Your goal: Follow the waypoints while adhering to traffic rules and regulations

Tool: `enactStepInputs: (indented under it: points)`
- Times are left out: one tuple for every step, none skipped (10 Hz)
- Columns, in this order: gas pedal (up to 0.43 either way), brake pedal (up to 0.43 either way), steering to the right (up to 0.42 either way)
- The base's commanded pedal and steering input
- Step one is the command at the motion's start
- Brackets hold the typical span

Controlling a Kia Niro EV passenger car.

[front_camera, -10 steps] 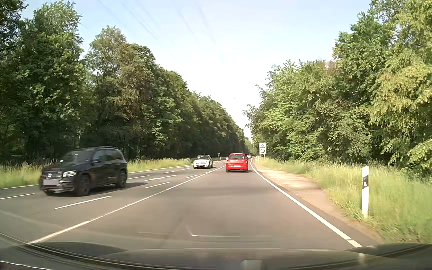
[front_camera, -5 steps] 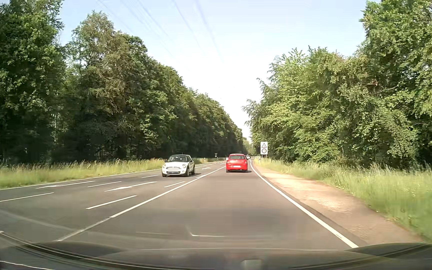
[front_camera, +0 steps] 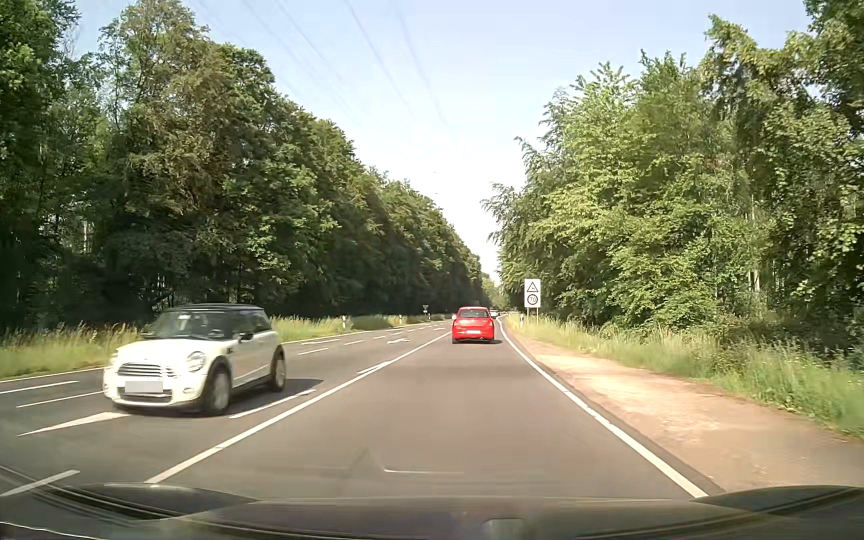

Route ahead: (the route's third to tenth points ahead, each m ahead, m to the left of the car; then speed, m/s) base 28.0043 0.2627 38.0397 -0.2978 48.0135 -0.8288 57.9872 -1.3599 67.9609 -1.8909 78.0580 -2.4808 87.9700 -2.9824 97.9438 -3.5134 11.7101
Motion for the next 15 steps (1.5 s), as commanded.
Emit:
enactStepInputs:
  points:
    - [0.260, 0.030, 0.008]
    - [0.260, 0.030, 0.008]
    - [0.260, 0.030, 0.008]
    - [0.260, 0.030, 0.008]
    - [0.260, 0.030, 0.008]
    - [0.260, 0.030, 0.009]
    - [0.260, 0.030, 0.010]
    - [0.260, 0.030, 0.010]
    - [0.260, 0.030, 0.010]
    - [0.260, 0.030, 0.010]
    - [0.260, 0.030, 0.010]
    - [0.260, 0.030, 0.010]
    - [0.260, 0.030, 0.010]
    - [0.260, 0.030, 0.010]
    - [0.260, 0.030, 0.010]
